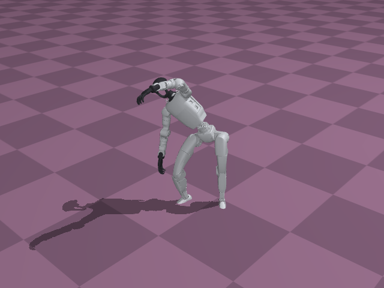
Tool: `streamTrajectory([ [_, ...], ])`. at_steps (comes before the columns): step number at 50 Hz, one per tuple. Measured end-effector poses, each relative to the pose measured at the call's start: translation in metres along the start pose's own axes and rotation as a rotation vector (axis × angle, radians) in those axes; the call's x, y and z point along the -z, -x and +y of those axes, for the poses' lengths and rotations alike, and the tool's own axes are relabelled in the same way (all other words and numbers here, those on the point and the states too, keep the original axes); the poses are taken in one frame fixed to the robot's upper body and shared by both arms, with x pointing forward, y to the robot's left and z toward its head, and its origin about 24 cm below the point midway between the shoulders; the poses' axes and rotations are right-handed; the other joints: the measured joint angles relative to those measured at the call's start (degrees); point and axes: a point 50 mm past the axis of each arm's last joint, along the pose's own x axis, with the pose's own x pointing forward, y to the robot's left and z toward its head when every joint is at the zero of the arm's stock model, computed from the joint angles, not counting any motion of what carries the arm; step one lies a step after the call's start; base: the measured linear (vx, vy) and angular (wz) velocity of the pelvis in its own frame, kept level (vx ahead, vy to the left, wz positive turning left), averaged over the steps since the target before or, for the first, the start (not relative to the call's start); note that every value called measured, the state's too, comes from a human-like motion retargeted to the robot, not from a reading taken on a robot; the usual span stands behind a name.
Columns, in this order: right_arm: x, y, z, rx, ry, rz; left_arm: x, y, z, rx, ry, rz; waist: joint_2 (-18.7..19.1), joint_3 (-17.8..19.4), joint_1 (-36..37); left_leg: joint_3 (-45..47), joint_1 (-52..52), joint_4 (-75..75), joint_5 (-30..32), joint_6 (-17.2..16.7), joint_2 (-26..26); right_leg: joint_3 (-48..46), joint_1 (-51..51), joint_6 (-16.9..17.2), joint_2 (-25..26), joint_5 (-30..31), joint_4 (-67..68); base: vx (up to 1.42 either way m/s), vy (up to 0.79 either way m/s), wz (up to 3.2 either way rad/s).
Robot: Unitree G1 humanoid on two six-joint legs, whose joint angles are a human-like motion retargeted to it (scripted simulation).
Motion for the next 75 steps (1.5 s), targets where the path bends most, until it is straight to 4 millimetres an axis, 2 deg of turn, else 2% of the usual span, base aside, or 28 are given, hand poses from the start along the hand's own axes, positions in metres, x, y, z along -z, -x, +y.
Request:
streamTrajectory([
  [7,0.000,0.000,0.001,0.006,-0.003,0.003,-0.025,-0.007,0.002,-0.008,-0.028,-0.068,0.0,0.1,0.5,-0.3,0.5,-2.7,0.7,-0.3,0.2,-0.3,0.4,0.0,1.0,0.3,-0.9,0.00,0.00,0.00],
  [17,-0.009,0.000,0.015,-0.012,0.006,-0.033,-0.054,-0.014,0.000,-0.020,-0.044,-0.153,-0.1,1.3,-0.8,-0.6,-0.6,-2.5,0.3,-1.3,2.3,-1.7,1.2,-1.1,2.6,0.8,-1.6,0.00,0.00,0.00],
  [37,-0.041,0.002,0.042,-0.033,0.034,-0.128,-0.082,-0.019,0.010,-0.131,-0.118,-0.222,-0.2,5.1,-5.4,-2.1,-3.9,-2.3,0.4,-3.1,5.5,-3.8,1.0,-3.7,4.9,0.5,-1.2,-0.01,-0.01,0.06],
  [45,-0.054,0.004,0.052,-0.047,0.018,-0.165,-0.094,-0.019,0.003,-0.147,-0.092,-0.295,-0.4,7.0,-7.1,-2.6,-5.7,-2.4,1.3,-4.3,6.5,-4.7,-0.1,-4.8,5.2,1.1,-0.4,-0.03,-0.02,0.17],
  [50,-0.061,0.005,0.057,-0.048,0.005,-0.187,-0.097,-0.018,-0.010,-0.144,-0.055,-0.354,-0.5,8.2,-7.5,-3.1,-6.6,-2.1,0.9,-5.3,7.9,-5.8,0.6,-5.3,6.4,1.0,-1.1,-0.02,-0.02,0.12],
  [58,-0.069,0.009,0.074,-0.078,-0.029,-0.201,-0.097,-0.013,-0.040,-0.118,0.065,-0.450,-2.9,9.8,-8.1,-4.2,-7.9,-2.0,1.2,-6.4,9.6,-8.0,1.4,-6.4,7.2,0.8,-1.1,-0.03,-0.04,0.20],
  [67,-0.086,0.014,0.087,-0.093,-0.110,-0.239,-0.097,0.003,-0.085,-0.093,0.277,-0.576,-10.2,10.5,-7.9,-5.0,-8.8,-2.1,1.6,-7.2,11.3,-11.3,2.9,-7.3,7.7,0.2,-1.5,-0.03,-0.03,0.17],
  [75,-0.095,0.019,0.100,-0.121,-0.168,-0.259,-0.084,0.029,-0.127,-0.110,0.464,-0.622,-17.3,9.8,-7.1,-6.1,-8.8,-1.8,0.5,-7.3,13.0,-14.2,6.0,-7.7,9.0,-0.9,-3.0,-0.01,-0.01,0.12],
])
